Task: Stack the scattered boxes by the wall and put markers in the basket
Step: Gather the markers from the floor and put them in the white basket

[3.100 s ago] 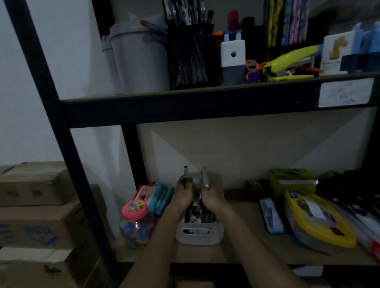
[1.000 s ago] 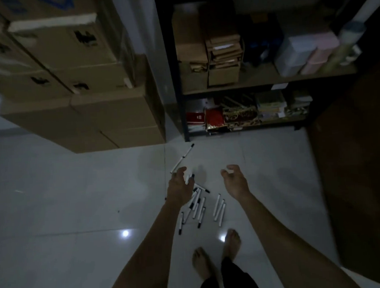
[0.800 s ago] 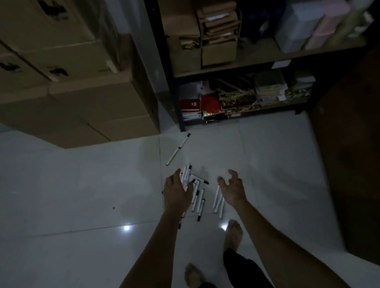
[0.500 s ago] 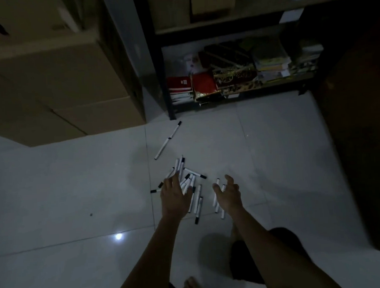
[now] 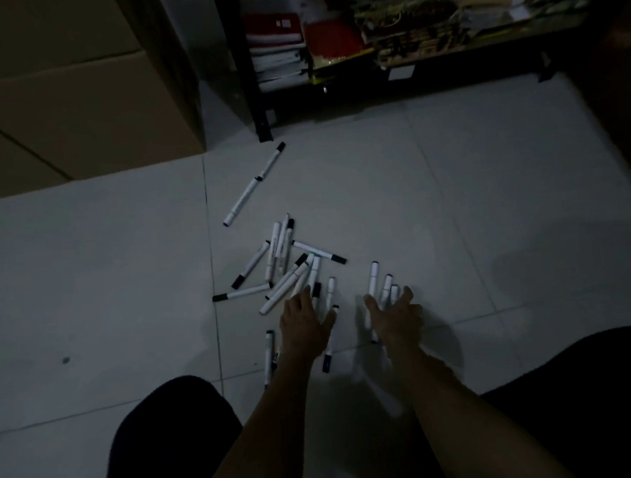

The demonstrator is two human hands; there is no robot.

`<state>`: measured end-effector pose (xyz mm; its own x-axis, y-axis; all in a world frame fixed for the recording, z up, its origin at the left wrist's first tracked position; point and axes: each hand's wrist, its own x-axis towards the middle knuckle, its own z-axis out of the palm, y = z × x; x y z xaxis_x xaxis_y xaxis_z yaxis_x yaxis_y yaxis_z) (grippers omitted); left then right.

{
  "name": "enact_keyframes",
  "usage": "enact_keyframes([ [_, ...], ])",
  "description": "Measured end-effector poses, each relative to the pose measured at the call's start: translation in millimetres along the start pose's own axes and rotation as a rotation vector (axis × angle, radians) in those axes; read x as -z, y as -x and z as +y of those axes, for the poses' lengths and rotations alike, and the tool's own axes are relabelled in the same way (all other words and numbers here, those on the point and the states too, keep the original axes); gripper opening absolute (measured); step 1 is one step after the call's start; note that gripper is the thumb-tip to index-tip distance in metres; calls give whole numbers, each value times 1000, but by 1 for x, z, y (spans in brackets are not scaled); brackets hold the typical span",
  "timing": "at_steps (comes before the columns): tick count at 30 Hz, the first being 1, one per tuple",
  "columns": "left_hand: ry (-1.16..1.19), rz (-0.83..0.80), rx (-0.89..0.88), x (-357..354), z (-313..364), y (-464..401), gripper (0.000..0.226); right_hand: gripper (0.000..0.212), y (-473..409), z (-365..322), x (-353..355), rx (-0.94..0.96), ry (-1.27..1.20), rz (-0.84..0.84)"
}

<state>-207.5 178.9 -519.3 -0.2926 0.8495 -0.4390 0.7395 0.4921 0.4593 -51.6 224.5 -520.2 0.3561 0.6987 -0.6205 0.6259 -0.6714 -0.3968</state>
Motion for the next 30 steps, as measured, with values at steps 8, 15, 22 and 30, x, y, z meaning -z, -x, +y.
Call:
enact_keyframes([
  [8,-37,93,76,-51,-24,-1,85,89,-17,17,-47,62,73,157],
  [15,-213,117,88,-60,-29,-5,87,62,-21,24,-61,128,81,148],
  [22,-233,104,146,-64,-31,-7,85,47,-24,32,-61,259,254,135],
  [30,-181,48,217,-70,-25,-16,77,42,-32,35,-57,302,272,123],
])
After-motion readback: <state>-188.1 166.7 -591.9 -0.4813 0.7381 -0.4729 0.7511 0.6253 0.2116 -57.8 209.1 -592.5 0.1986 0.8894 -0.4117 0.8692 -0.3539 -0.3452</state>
